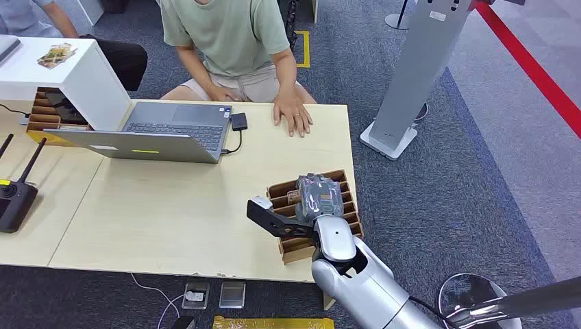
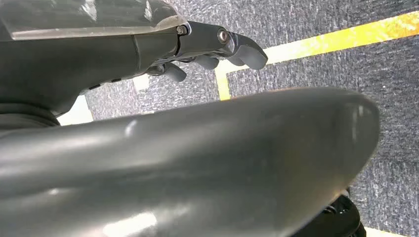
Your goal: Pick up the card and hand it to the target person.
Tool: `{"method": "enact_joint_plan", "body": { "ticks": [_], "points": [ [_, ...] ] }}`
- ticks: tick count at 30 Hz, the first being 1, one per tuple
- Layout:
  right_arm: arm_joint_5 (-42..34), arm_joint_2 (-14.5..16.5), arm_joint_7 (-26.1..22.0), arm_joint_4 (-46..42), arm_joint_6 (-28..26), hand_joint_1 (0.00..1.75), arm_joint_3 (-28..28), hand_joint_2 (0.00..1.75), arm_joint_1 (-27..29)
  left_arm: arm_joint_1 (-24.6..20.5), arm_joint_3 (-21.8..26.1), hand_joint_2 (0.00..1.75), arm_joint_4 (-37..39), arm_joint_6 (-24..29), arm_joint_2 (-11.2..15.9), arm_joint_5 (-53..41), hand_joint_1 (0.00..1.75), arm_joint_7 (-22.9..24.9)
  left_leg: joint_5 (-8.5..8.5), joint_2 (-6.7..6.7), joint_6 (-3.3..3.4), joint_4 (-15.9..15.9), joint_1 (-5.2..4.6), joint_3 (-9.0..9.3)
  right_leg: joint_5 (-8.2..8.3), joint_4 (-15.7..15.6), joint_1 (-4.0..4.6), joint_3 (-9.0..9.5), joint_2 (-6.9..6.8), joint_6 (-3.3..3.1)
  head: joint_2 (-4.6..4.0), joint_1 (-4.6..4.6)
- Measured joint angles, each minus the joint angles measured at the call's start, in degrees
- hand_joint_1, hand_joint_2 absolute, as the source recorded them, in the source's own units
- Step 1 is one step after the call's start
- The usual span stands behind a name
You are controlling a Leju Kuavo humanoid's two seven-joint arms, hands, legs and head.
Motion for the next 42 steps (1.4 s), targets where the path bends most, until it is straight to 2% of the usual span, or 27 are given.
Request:
{"method": "enact_joint_plan", "body": {
  "ticks": [6, 12, 19, 28, 42],
  "points": [
    [-0.86, 0.13, -0.25, 0.06, 0.00, 0.86, 0.00, 1.75, 0.00, 0.00, 0.00, 0.00, 0.00, 0.00, -0.10, 0.03, 0.00, 0.00, 0.00, 0.00, 0.00, 0.00, 0.00, 0.00, 0.00, 0.00, 0.00, 0.00, 0.00, 0.00, 0.00, 0.01],
    [-1.21, 0.13, -0.33, 0.28, -0.17, 0.96, 0.00, 1.75, -0.01, 0.00, 0.00, 0.00, 0.00, 0.00, -0.20, 0.03, 0.00, -0.04, 0.00, 0.00, 0.00, 0.00, 0.00, 0.00, 0.00, 0.00, 0.00, 0.00, 0.00, 0.00, 0.01, 0.01],
    [-1.20, 0.13, -0.40, 0.80, -0.34, 1.37, 0.00, 1.75, -0.05, 0.00, 0.00, 0.00, 0.00, 0.00, -0.22, 0.03, 0.00, -0.04, 0.00, 0.00, 0.00, 0.00, 0.00, 0.00, 0.00, 0.00, 0.00, 0.00, 0.00, 0.00, 0.01, 0.01],
    [-1.23, 0.31, -0.49, 0.96, -0.50, 1.75, 0.00, 1.75, -0.35, 0.00, 0.00, 0.00, 0.00, -0.02, -0.22, 0.03, 0.00, -0.06, 0.00, 0.00, 0.00, 0.00, 0.00, 0.01, 0.00, 0.00, 0.00, 0.01, 0.00, 0.00, 0.00, 0.01],
    [-1.81, 0.31, -1.43, 0.90, -1.75, 1.75, 0.03, 1.75, -0.38, 0.00, -0.04, 0.00, 0.00, 0.17, -0.22, -0.51, 0.00, 0.09, 0.00, 0.00, 0.00, 0.00, 0.00, 0.01, 0.00, 0.00, 0.00, 0.01, 0.00, 0.00, 0.00, 0.01]
  ]
}}
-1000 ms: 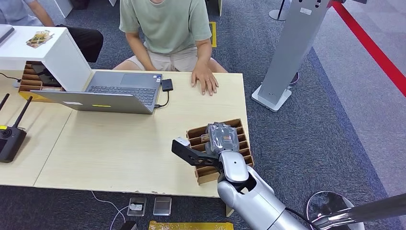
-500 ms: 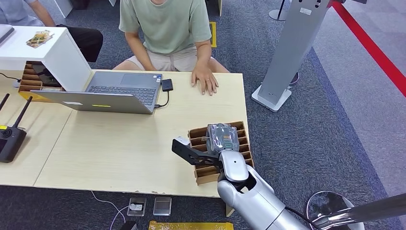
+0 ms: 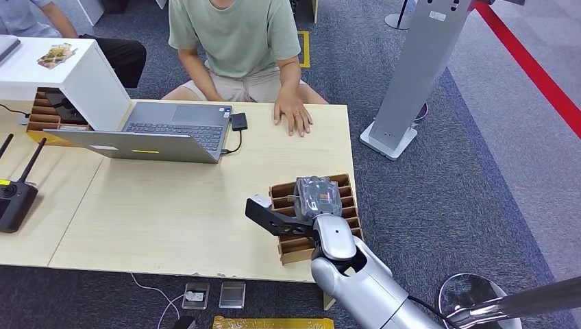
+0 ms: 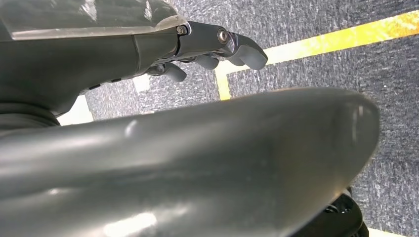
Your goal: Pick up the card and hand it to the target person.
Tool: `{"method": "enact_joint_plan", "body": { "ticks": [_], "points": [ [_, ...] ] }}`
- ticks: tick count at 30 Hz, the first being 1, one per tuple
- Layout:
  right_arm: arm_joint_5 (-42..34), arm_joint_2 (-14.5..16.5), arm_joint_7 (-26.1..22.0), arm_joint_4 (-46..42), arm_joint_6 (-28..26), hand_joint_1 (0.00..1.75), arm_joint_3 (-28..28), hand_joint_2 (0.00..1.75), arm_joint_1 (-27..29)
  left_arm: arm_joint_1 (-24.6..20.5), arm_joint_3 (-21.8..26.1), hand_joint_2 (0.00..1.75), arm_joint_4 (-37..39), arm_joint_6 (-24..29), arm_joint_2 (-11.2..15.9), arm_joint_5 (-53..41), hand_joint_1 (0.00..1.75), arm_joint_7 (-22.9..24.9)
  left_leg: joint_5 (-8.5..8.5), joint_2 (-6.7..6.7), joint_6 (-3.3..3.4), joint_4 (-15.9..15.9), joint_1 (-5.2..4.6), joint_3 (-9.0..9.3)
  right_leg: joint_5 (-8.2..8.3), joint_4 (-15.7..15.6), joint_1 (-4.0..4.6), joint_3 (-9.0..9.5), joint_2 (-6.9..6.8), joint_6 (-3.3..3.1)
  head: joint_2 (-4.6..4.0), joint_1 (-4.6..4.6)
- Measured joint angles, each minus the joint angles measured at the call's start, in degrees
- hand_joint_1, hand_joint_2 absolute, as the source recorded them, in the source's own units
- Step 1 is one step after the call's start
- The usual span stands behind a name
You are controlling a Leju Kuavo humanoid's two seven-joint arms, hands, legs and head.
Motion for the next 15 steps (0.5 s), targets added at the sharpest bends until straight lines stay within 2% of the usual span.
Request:
{"method": "enact_joint_plan", "body": {
  "ticks": [7, 15],
  "points": [
    [0.97, -0.33, -1.75, -3.41, -2.30, 1.75, 0.00, 1.75, 0.07, 0.01, 0.00, 0.00, 0.00, -0.02, 0.00, 0.72, 0.00, -0.22, 0.00, 0.00, 0.00, 0.00, 0.00, 0.00, 0.00, 0.00, 0.00, -0.01, 0.00, 0.00, 0.01, 0.00],
    [2.09, -2.40, -2.27, -15.38, -3.19, 1.75, -0.79, 1.75, 0.06, 0.07, 0.00, 0.00, 0.00, -0.01, 0.02, 0.99, 0.00, -0.93, 0.00, 0.01, 0.00, 0.01, 0.00, 0.01, 0.00, 0.00, 0.00, -0.01, 0.00, 0.00, 0.01, -0.01]
  ]
}}
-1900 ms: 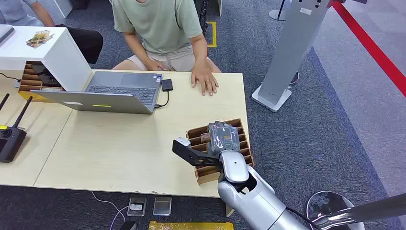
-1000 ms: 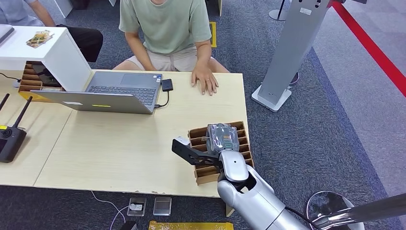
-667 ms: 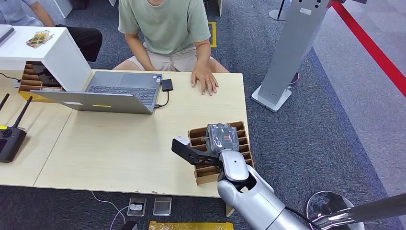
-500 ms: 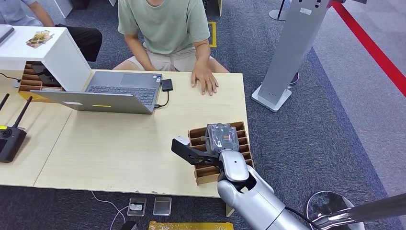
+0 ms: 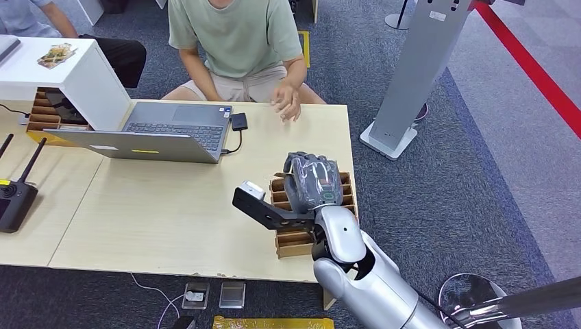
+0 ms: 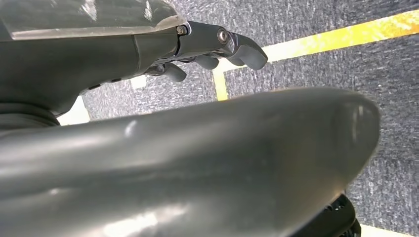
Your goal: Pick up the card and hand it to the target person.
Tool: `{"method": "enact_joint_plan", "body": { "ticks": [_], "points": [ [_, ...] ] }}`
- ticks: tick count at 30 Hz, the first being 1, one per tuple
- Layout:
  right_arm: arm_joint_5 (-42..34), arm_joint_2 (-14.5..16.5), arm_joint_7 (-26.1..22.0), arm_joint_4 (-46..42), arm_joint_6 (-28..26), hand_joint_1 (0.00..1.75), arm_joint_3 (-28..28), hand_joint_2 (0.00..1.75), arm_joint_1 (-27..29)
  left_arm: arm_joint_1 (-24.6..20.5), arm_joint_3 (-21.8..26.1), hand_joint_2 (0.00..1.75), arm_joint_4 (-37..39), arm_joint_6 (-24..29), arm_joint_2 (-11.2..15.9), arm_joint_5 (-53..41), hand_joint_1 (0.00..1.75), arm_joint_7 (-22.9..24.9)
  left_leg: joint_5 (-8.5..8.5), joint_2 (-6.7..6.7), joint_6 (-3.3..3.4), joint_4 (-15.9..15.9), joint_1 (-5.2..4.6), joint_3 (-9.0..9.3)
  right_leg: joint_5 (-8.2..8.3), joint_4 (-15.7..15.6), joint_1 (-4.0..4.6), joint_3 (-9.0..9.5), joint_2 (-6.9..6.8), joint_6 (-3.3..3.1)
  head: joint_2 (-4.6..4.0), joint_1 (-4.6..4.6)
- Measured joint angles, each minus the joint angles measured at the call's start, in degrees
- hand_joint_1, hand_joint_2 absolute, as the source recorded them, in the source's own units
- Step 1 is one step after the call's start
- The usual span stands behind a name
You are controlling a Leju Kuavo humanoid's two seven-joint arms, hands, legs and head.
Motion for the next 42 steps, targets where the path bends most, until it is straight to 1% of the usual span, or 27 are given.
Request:
{"method": "enact_joint_plan", "body": {
  "ticks": [4, 7, 10, 12, 15, 18, 20, 26, 32, 36, 42],
  "points": [
    [-0.33, -1.41, -0.19, -6.16, -0.07, 1.75, -0.84, 1.75, -0.01, 0.02, 0.00, 0.00, 0.00, 0.01, 0.01, -0.02, 0.00, -0.22, 0.00, 0.00, 0.00, 0.00, 0.00, 0.00, 0.00, 0.00, 0.00, 0.00, 0.00, 0.00, -0.01, 0.01],
    [-2.83, -2.24, -1.51, -9.40, -0.14, 1.75, -1.33, 1.75, -0.12, 0.02, 0.00, 0.00, 0.00, -0.03, 0.01, -0.14, 0.00, -0.25, 0.00, 0.00, 0.00, 0.00, 0.00, 0.00, 0.00, 0.00, 0.00, 0.01, 0.00, 0.00, -0.01, 0.00],
    [-7.07, -2.67, -4.07, -10.00, -0.27, 1.75, -1.62, 1.75, -1.02, 0.00, 0.00, 0.00, 0.00, -0.18, 0.01, -0.72, 0.00, -0.24, 0.00, 0.00, 0.00, 0.00, 0.00, -0.02, 0.00, 0.00, 0.00, 0.02, 0.00, 0.00, 0.00, 0.01],
    [-9.52, -2.65, -6.47, -8.62, -0.99, 1.75, -1.59, 1.75, -2.38, -0.03, 0.00, 0.00, 0.00, -0.33, 0.01, -1.22, 0.00, -0.26, 0.01, -0.01, -0.01, 0.00, 0.00, -0.02, 0.01, 0.01, 0.00, 0.03, 0.00, -0.01, 0.00, 0.01],
    [-12.53, -1.65, -10.90, -3.04, -3.24, 1.75, -1.33, 1.75, -6.02, -0.17, -0.02, 0.00, 0.00, -0.68, 0.01, -1.89, 0.00, -0.55, 0.04, -0.02, -0.04, 0.00, 0.00, -0.03, 0.04, 0.04, 0.00, 0.04, 0.00, -0.05, 0.00, 0.01],
    [-15.01, 0.40, -15.53, 5.66, -5.62, 1.75, -0.76, 1.75, -10.88, -0.61, -0.02, 0.00, 0.00, -1.06, 0.01, -2.33, 0.00, -1.00, 0.09, -0.06, -0.03, -0.01, 0.00, -0.04, 0.05, 0.07, 0.01, 0.04, -0.04, -0.06, 0.00, -0.01],
    [-15.58, 2.00, -17.09, 11.68, -6.10, 1.75, -0.35, 1.75, -13.88, -0.92, -0.03, 0.00, 0.00, -1.22, 0.01, -2.50, 0.00, -1.09, 0.11, -0.09, -0.03, -0.01, 0.00, -0.05, 0.06, 0.08, 0.01, 0.04, -0.06, -0.06, -0.01, -0.03],
    [-16.64, 6.07, -17.70, 26.96, -5.95, 1.75, 0.67, 1.75, -19.94, -1.22, -0.07, 0.00, 0.00, -1.64, 0.01, -3.04, 0.00, 0.02, 0.12, -0.13, -0.03, 0.00, 0.00, -0.07, 0.06, 0.09, 0.00, 0.02, -0.07, -0.06, -0.01, -0.05],
    [-16.24, 8.92, -17.08, 37.02, -5.22, 1.75, 1.26, 1.75, -22.68, -0.64, -0.07, 0.00, 0.00, -1.58, 0.03, -2.35, 0.00, 1.01, 0.12, -0.13, -0.03, 0.00, 0.00, -0.08, 0.06, 0.08, 0.00, -0.01, -0.06, -0.06, -0.01, -0.04],
    [-15.67, 10.31, -17.10, 41.25, -5.68, 0.00, 1.67, 1.75, -23.59, -0.38, -0.08, 0.00, 0.00, -1.63, 0.03, -2.41, 0.00, 2.09, 0.12, -0.12, -0.03, 0.00, 0.00, -0.07, 0.06, 0.08, 0.00, -0.02, -0.06, -0.06, -0.01, -0.05],
    [-15.11, 11.09, -17.16, 44.74, -6.48, 0.00, 2.15, 1.75, -24.06, -0.42, -0.49, 0.00, 0.00, -2.39, 0.03, -3.44, 0.00, 1.85, 0.12, -0.10, -0.03, 0.00, 0.00, -0.05, 0.07, 0.08, 0.00, -0.03, -0.06, -0.08, -0.01, -0.04]
  ]
}}
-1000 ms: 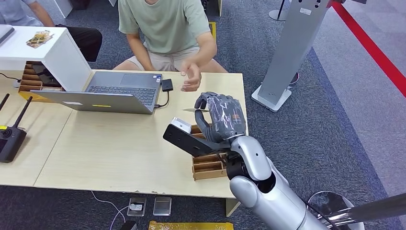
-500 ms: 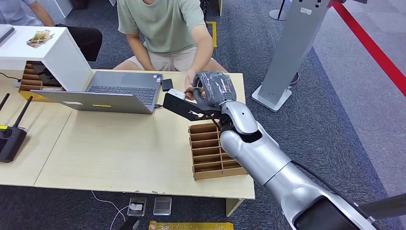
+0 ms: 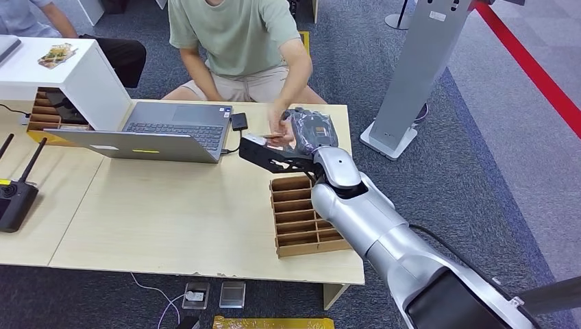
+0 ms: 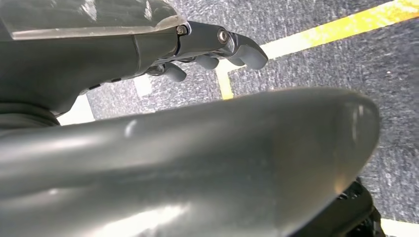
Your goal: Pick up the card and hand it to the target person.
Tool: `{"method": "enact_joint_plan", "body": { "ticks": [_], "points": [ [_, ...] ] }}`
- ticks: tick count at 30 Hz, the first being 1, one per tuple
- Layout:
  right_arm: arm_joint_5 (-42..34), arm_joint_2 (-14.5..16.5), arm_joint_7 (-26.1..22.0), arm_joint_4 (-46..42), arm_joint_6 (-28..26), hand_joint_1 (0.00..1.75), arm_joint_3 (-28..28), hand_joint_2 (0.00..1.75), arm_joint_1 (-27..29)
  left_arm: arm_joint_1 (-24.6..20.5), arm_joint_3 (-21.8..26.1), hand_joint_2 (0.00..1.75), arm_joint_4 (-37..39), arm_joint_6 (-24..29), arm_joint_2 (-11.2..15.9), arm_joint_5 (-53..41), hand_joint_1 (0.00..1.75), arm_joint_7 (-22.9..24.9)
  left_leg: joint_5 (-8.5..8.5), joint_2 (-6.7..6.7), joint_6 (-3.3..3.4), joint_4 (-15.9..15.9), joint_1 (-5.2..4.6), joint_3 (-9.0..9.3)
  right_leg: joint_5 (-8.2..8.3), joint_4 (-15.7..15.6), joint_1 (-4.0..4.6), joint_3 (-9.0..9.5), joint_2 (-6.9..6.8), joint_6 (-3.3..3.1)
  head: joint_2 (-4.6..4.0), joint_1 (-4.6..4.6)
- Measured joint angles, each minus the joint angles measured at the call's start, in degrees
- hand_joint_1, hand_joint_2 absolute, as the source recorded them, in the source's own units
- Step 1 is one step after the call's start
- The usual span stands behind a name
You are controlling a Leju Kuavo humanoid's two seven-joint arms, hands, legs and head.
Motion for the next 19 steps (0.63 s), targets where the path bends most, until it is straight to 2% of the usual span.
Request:
{"method": "enact_joint_plan", "body": {
  "ticks": [12, 15, 19],
  "points": [
    [-4.05, -0.91, -3.30, 0.76, -5.92, 0.00, -0.57, 1.75, -1.22, -0.01, -0.06, 0.00, 0.00, 1.20, 0.00, 2.20, 0.00, -2.20, 0.00, 0.03, 0.00, 0.01, 0.00, 0.02, 0.00, 0.00, 0.00, -0.02, 0.01, 0.00, 0.00, -0.02],
    [-8.37, -2.91, -4.23, -4.07, -6.95, 0.00, -1.78, 1.75, 0.57, 0.23, -0.05, 0.00, 0.00, 1.68, -0.01, 3.58, 0.00, -1.19, 0.00, 0.03, 0.00, 0.01, 0.00, 0.05, 0.00, -0.02, 0.00, -0.01, 0.00, 0.00, 0.00, -0.02],
    [-13.99, -6.70, -4.23, -14.36, -7.75, 0.00, -4.14, 1.75, 6.60, 0.49, 0.00, 0.00, 0.00, 2.15, -0.01, 4.92, 0.00, -0.33, 0.00, 0.01, 0.00, 0.01, 0.00, 0.06, 0.00, -0.05, 0.00, 0.01, -0.01, 0.00, 0.00, 0.00]
  ]
}}
